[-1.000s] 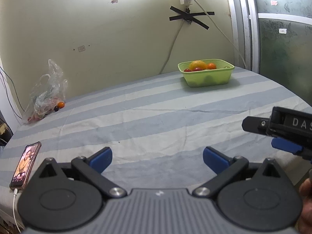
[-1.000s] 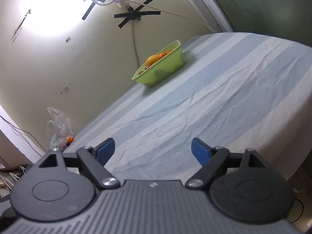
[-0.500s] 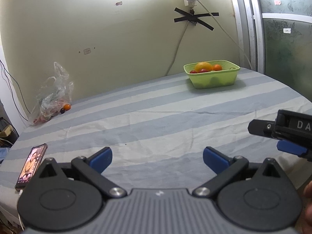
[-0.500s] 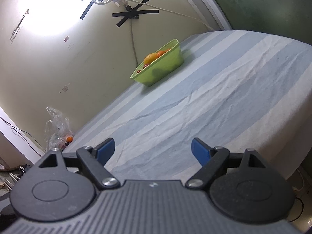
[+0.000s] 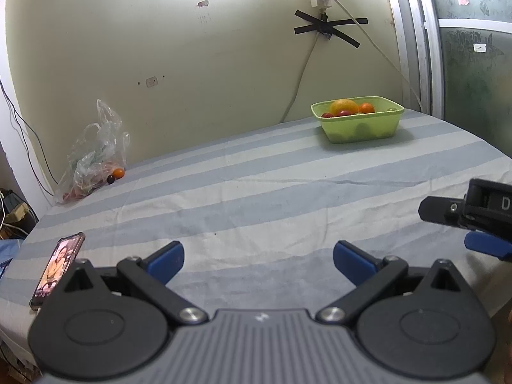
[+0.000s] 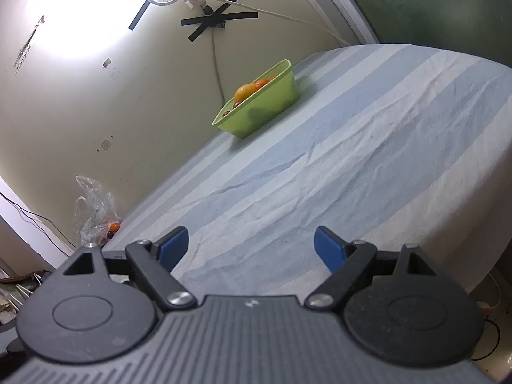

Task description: Organize fruits

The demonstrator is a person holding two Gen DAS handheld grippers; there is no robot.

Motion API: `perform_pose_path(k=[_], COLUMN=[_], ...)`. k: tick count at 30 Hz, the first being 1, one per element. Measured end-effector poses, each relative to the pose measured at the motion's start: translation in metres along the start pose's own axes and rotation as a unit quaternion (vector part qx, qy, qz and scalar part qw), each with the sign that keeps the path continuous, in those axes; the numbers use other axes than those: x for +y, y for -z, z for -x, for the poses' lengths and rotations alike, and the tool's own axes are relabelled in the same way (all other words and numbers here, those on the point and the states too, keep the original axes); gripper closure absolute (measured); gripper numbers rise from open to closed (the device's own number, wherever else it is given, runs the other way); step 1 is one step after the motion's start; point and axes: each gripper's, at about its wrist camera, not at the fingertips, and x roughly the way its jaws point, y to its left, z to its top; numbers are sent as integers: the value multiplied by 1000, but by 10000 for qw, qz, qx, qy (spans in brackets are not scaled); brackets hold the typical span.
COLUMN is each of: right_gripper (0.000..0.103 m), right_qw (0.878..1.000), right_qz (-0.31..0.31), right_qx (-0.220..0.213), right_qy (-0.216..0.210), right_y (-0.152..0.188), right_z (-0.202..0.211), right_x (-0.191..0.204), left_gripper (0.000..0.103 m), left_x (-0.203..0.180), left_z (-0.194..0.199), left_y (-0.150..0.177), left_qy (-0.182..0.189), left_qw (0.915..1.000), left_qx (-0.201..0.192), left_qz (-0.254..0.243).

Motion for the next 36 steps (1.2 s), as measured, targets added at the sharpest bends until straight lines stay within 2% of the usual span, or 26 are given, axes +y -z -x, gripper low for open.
perform_pose_path(k=[36], right_gripper=[15], right_qw=[10000], right_qz=[-41], right_qx=[36], right_qy=[1], right_y=[1], right_z=[-2], right_x=[-2], left_gripper=[0], left_x=[1], left_z=[-6], left_y=[4], left_qy=[-67], left_qw=[9999], left_qx=[115], left_qz=[-45])
